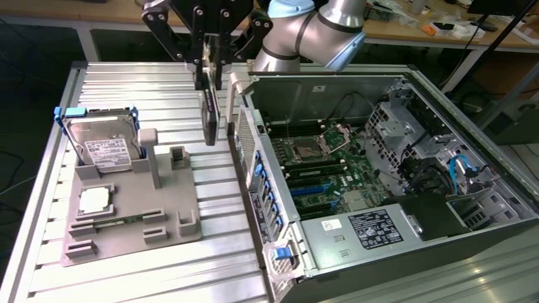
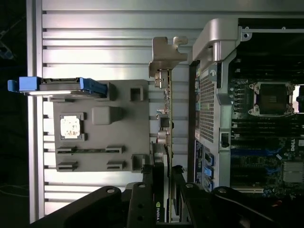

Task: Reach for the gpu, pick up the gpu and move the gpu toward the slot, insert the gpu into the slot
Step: 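Pick up the gpu and move the gpu toward the slot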

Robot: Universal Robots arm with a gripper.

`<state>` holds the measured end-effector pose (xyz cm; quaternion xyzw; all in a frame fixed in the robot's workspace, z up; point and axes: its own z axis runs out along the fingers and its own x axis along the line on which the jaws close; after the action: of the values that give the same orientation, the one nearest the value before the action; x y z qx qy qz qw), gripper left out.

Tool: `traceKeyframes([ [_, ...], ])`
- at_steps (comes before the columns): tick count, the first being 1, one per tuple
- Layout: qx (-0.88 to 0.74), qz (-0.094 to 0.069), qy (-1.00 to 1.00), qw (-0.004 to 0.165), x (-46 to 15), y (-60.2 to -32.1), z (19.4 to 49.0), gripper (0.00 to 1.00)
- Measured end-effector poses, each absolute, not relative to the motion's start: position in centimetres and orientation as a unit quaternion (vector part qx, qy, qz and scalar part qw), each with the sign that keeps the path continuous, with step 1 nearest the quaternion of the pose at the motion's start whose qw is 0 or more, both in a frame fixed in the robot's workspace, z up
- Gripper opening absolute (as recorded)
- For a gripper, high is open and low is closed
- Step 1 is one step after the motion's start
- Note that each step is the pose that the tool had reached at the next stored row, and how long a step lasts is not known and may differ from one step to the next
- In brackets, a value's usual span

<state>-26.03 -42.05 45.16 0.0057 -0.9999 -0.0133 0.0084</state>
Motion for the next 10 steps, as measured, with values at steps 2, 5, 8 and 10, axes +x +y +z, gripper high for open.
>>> traceKeyframes([
  [2, 0.006, -0.013, -1.0, 0.009, -25.4, -42.1, 45.2, 0.27],
  [5, 0.006, -0.014, -1.0, 0.011, -24.5, -42.1, 45.2, 0.27],
  [8, 0.006, -0.014, -1.0, 0.013, -23.7, -42.1, 45.2, 0.27],
  [10, 0.006, -0.014, -1.0, 0.014, -23.1, -42.2, 45.2, 0.27],
])
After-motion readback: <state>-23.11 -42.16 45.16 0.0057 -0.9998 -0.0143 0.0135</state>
